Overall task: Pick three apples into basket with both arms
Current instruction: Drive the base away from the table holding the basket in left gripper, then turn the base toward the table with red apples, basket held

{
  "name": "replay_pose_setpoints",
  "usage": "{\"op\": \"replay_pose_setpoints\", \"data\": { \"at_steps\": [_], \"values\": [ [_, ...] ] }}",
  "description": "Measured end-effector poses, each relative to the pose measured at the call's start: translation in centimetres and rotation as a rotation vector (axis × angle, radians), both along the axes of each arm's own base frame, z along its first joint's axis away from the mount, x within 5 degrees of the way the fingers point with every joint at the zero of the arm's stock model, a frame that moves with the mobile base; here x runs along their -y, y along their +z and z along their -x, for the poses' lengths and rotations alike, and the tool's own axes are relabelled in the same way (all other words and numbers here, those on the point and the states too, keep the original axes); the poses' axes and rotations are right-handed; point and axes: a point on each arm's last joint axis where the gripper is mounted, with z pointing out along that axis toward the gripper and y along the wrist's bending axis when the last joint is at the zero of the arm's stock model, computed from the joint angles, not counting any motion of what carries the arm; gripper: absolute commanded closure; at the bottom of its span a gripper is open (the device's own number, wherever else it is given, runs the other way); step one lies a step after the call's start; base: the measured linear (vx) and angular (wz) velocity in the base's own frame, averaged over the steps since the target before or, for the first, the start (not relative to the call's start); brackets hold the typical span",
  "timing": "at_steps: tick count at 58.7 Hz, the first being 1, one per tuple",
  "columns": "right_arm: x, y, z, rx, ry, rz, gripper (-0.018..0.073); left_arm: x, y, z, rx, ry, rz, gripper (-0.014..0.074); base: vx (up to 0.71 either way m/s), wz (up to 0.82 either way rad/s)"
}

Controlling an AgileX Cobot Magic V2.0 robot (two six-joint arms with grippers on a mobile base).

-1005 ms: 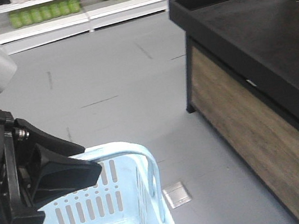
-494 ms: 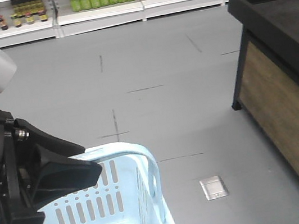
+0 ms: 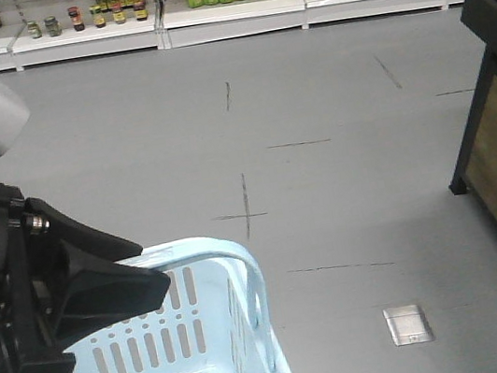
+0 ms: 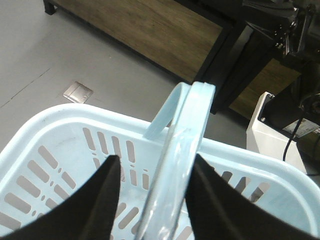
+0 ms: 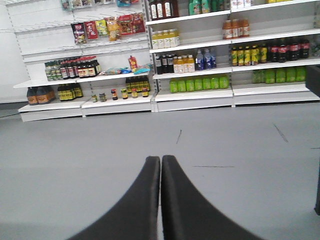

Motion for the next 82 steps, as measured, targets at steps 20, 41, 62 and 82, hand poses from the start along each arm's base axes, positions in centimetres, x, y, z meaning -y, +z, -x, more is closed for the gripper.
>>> {"op": "replay_pose_setpoints", "data": {
  "at_steps": [20,41,62,82],
  "values": [
    [0.0,0.0,0.0,0.0,0.0,0.0,0.0567,0.0,0.0,0.0,0.0,0.0,0.0,0.0602,0.11,0.37],
    [0.0,0.0,0.0,0.0,0.0,0.0,0.0567,0.0,0.0,0.0,0.0,0.0,0.0,0.0602,0.12,0.35],
    [0.0,0.0,0.0,0.0,0.0,0.0,0.0567,0.0,0.0,0.0,0.0,0.0,0.0,0.0602,0.12,0.15],
    [0.0,0.0,0.0,0.0,0.0,0.0,0.0567,0.0,0.0,0.0,0.0,0.0,0.0,0.0602,0.13,0.0]
  ]
}}
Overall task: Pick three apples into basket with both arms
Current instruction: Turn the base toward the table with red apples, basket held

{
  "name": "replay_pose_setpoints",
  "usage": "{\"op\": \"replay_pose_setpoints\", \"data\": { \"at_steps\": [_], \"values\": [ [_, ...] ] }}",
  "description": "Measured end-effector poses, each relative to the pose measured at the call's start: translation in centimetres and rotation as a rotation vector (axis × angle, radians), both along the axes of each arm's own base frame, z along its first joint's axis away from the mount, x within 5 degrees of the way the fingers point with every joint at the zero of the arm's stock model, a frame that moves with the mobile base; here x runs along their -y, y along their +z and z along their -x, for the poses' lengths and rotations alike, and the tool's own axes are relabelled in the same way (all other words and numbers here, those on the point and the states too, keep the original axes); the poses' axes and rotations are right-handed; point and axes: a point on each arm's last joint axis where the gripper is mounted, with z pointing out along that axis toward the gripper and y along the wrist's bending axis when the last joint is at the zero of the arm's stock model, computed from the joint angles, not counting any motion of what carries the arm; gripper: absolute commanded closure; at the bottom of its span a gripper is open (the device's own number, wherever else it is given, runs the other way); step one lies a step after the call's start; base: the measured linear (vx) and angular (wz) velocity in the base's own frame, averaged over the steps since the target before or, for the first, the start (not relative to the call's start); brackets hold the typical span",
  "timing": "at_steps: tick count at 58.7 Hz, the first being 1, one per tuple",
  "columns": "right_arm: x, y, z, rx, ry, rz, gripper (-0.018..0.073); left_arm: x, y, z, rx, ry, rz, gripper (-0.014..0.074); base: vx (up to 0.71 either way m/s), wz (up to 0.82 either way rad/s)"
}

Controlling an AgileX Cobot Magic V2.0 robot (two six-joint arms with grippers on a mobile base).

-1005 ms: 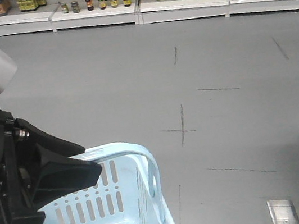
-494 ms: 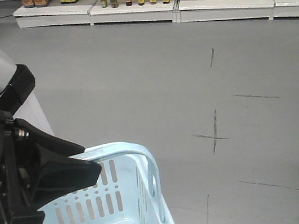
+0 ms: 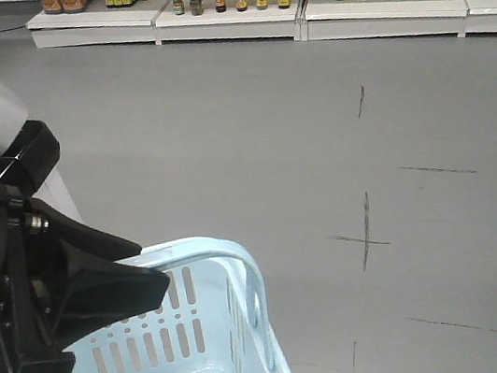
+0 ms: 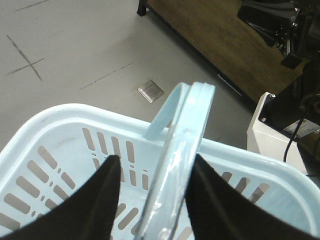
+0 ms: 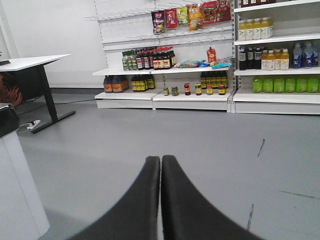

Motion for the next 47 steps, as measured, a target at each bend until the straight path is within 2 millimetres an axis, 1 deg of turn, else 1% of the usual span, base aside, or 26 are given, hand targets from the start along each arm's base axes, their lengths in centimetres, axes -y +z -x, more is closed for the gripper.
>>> {"op": "replay_pose_setpoints", "data": {
  "at_steps": [23,47],
  "values": [
    [0.0,0.0,0.0,0.0,0.0,0.0,0.0567,0.0,0.0,0.0,0.0,0.0,0.0,0.0602,0.18,-0.06],
    [0.0,0.0,0.0,0.0,0.0,0.0,0.0567,0.0,0.0,0.0,0.0,0.0,0.0,0.0602,0.24,-0.12]
  ]
}}
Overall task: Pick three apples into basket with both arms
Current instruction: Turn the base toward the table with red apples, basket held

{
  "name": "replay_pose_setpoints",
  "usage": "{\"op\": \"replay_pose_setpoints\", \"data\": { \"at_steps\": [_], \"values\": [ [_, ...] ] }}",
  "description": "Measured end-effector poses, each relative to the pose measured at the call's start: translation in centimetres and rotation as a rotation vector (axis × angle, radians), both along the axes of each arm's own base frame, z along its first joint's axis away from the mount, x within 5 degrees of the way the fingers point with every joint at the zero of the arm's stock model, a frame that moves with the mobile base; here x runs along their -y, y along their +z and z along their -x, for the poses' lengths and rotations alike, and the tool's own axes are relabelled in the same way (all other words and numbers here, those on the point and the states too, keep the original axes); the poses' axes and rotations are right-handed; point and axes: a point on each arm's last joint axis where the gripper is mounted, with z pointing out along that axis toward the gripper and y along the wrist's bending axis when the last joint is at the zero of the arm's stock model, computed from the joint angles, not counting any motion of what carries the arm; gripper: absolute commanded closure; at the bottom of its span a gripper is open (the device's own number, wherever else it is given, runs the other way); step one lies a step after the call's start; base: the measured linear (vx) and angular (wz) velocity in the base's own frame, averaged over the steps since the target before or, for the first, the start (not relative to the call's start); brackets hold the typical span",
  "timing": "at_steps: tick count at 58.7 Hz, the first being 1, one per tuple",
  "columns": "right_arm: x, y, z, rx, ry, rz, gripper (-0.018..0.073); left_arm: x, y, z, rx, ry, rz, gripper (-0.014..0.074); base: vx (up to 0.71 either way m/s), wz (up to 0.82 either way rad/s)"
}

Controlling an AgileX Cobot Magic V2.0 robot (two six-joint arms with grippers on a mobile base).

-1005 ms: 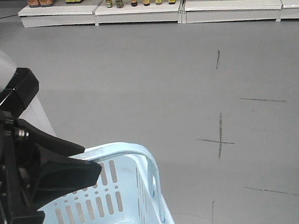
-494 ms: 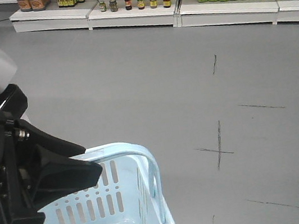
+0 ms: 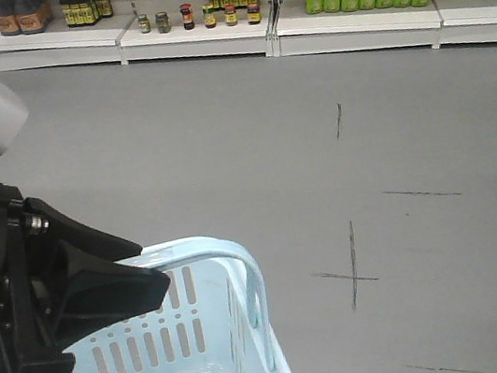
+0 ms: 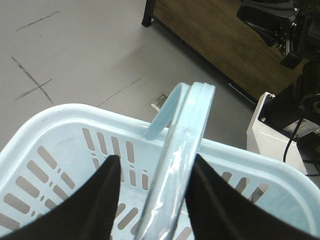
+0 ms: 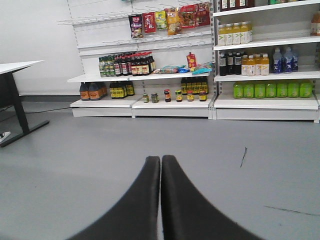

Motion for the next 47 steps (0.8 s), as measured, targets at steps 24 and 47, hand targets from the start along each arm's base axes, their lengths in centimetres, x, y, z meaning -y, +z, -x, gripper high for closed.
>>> {"op": "replay_pose_setpoints", "data": {
  "at_steps": [24,47],
  "values": [
    [0.0,0.0,0.0,0.0,0.0,0.0,0.0567,0.0,0.0,0.0,0.0,0.0,0.0,0.0602,0.27,-0.18],
    [0.0,0.0,0.0,0.0,0.0,0.0,0.0567,0.0,0.0,0.0,0.0,0.0,0.0,0.0602,0.27,-0.22]
  ]
}}
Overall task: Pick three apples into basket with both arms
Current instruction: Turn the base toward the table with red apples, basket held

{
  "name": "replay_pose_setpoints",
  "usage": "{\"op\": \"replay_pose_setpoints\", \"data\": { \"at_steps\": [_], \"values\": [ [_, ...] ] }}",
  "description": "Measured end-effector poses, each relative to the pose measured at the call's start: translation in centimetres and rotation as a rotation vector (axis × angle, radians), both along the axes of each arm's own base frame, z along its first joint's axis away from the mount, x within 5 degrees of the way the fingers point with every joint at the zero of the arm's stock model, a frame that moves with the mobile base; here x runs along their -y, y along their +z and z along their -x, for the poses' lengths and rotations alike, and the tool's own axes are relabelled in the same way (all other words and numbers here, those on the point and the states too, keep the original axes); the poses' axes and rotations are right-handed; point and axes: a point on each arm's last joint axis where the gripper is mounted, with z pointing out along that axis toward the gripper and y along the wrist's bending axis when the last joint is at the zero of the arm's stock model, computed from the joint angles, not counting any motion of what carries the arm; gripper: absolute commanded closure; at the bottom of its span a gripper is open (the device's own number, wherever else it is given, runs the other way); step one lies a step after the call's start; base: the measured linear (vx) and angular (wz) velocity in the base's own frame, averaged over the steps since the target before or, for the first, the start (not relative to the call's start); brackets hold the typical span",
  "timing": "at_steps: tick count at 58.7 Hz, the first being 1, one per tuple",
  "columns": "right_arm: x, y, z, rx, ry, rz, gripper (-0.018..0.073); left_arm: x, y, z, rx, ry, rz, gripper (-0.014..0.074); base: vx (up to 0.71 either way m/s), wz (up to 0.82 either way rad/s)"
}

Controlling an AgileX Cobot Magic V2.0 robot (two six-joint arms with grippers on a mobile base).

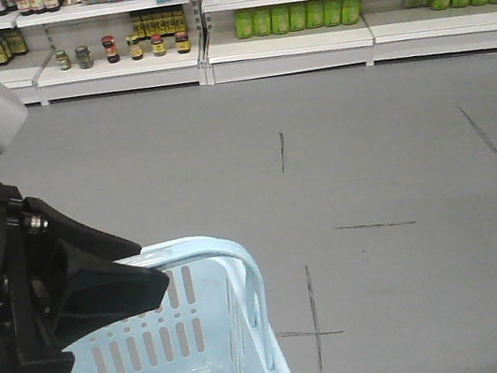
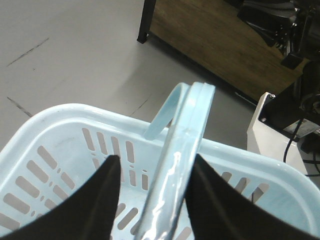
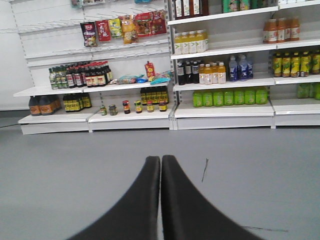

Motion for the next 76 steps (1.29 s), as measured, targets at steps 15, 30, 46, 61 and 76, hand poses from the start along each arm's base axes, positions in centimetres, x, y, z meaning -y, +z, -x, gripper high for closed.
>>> {"op": "replay_pose_setpoints", "data": {
  "at_steps": [15,30,46,61,76],
  "values": [
    [0.0,0.0,0.0,0.0,0.0,0.0,0.0567,0.0,0.0,0.0,0.0,0.0,-0.001,0.0602,0.24,-0.32],
    [0.0,0.0,0.0,0.0,0.0,0.0,0.0567,0.0,0.0,0.0,0.0,0.0,-0.001,0.0602,0.22,-0.5],
    [0.0,0.0,0.0,0.0,0.0,0.0,0.0567,0.0,0.0,0.0,0.0,0.0,-0.001,0.0602,0.2,-0.59],
    [0.0,0.0,0.0,0.0,0.0,0.0,0.0567,0.0,0.0,0.0,0.0,0.0,-0.001,0.0602,0.18,-0.56],
    [0.0,0.0,0.0,0.0,0.0,0.0,0.0567,0.0,0.0,0.0,0.0,0.0,-0.001,0.0602,0.18,-0.5]
  ]
}}
